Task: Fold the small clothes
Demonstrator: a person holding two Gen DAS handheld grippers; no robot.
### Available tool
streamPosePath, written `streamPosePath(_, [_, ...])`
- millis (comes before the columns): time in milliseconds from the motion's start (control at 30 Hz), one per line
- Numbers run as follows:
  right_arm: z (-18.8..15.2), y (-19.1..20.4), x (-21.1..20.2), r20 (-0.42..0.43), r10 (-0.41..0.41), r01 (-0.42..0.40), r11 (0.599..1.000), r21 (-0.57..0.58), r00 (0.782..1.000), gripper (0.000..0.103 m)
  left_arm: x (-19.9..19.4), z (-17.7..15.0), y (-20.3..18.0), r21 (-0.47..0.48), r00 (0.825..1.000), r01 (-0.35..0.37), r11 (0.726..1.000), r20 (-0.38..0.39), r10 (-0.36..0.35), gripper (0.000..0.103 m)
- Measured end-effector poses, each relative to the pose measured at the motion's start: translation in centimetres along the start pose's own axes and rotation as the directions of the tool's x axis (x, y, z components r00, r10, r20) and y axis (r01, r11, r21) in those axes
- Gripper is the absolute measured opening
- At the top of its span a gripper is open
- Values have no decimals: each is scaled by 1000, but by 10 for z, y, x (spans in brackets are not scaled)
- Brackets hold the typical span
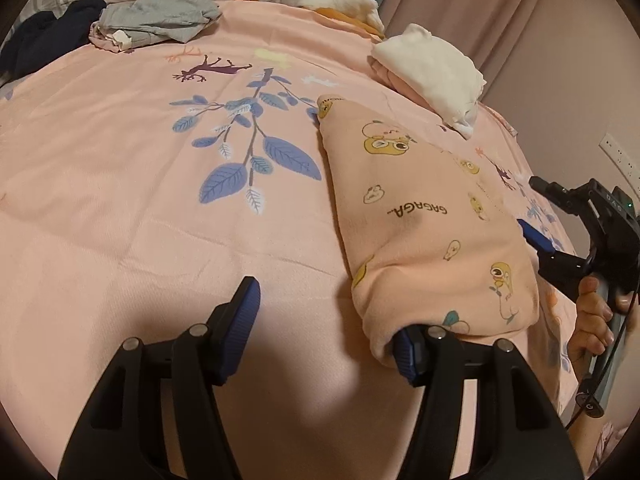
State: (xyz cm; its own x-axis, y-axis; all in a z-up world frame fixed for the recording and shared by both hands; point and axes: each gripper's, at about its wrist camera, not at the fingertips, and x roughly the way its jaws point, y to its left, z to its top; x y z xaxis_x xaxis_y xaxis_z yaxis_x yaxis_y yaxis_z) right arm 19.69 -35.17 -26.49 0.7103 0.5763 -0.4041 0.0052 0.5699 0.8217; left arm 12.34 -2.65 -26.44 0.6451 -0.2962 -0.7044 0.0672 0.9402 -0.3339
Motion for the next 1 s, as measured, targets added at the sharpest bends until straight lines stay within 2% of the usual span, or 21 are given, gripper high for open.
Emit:
streamPosePath(100, [-2,0,9,-49,6,-6,1000,-19,999,58,-1,-3,-11,58,999,-45,997,1,45,63])
streamPosePath(167, [-8,8,18,-103,34,-40,998,-53,994,56,-4,-7,-17,74,999,-51,996,5,51,63])
streamPosePath(233, [-12,15,20,-131,50,-64,993,-101,990,32,-4,-10,-20,92,1000,-22,996,-7,23,62])
streamPosePath(267, [-13,20,22,-131,23,-42,989,-143,991,26,-4,-10,-22,103,1000,-14,995,-14,16,62])
streamPosePath(300, [-16,28,26,-109,-75,49,974,-223,991,15,-5,-9,-21,108,1000,-10,994,-18,12,57])
streamPosePath(333, [-18,30,27,-94,-131,103,961,-257,987,14,-8,-8,-20,103,1000,-2,995,-23,4,48])
streamPosePath(367, [-19,29,29,-77,-181,153,948,-280,980,13,-11,-6,-16,85,999,12,996,-34,-9,44])
streamPosePath(467, [-13,20,25,-73,-191,168,954,-250,979,11,-20,3,0,-5,993,88,996,-75,-89,31])
streamPosePath(533, [-9,19,15,-14,-273,259,927,-270,962,8,-25,7,5,-49,984,155,987,-85,-159,24])
streamPosePath(567, [-8,17,10,5,-300,290,917,-274,954,8,-26,9,4,-50,982,165,985,-88,-169,24])
streamPosePath(667, [-8,15,-3,4,-271,261,922,-286,962,8,-31,11,-6,-18,986,144,989,-82,-145,21])
streamPosePath(767, [-11,24,-10,47,-288,287,897,-338,956,8,-49,13,-21,22,983,178,984,-48,-176,20])
streamPosePath(900, [-13,33,-8,8,-218,206,912,-354,976,8,-77,21,-36,74,973,227,971,30,-230,20])
streamPosePath(1000, [-21,45,0,-20,-198,173,898,-405,980,8,-75,24,-43,113,974,202,973,83,-212,20])
